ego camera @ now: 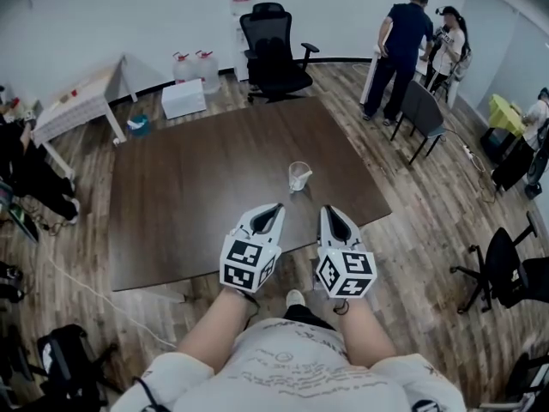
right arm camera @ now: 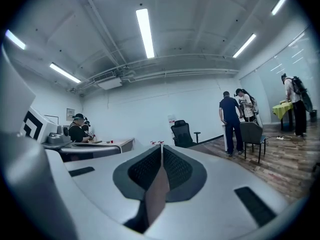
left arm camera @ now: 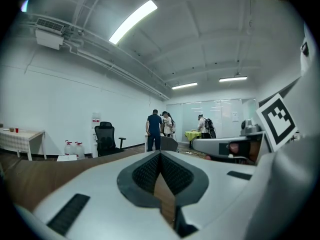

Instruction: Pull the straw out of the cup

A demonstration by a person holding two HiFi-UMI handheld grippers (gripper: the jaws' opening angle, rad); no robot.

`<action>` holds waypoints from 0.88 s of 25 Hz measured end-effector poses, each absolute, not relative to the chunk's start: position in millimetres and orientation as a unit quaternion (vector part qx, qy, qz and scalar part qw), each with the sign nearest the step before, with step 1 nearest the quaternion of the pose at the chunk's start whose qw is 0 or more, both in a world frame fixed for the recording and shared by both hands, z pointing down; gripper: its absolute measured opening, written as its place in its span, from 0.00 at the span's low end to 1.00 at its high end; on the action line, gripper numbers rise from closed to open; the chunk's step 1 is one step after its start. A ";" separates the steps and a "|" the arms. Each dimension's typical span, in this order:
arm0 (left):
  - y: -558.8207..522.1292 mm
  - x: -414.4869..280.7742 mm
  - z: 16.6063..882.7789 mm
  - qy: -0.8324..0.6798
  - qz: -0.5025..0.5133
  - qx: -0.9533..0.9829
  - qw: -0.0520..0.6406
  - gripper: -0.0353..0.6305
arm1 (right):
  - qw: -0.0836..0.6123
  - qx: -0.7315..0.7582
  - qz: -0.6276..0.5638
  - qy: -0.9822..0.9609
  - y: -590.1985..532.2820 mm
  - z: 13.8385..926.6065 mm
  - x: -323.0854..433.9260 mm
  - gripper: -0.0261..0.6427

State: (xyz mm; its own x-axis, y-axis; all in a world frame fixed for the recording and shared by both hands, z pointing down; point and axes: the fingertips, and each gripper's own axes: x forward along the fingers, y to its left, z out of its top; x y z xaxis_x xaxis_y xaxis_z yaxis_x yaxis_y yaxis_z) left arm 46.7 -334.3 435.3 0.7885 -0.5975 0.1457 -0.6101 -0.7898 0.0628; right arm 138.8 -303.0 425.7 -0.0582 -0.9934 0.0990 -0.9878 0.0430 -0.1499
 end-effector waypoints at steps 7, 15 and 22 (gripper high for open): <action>-390.7 93.1 449.2 -0.336 0.074 0.937 0.065 0.05 | 0.006 -0.668 -0.101 0.737 -367.6 437.8 184.6 0.06; -446.2 135.3 465.4 -0.364 0.094 0.924 0.076 0.05 | -0.011 -0.649 -0.115 0.752 -432.1 460.8 235.0 0.06; -474.1 144.4 480.6 -0.394 0.111 0.908 0.087 0.05 | -0.053 -0.612 -0.139 0.777 -476.0 498.7 248.1 0.10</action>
State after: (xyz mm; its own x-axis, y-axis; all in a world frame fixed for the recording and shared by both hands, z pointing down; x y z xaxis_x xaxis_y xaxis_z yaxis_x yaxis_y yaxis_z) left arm 144.4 -474.1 480.6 0.6649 -0.6963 0.2703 -0.7349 -0.6745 0.0700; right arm 248.1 -476.0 498.7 -0.2446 -0.9365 0.2514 -0.9656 0.2118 -0.1507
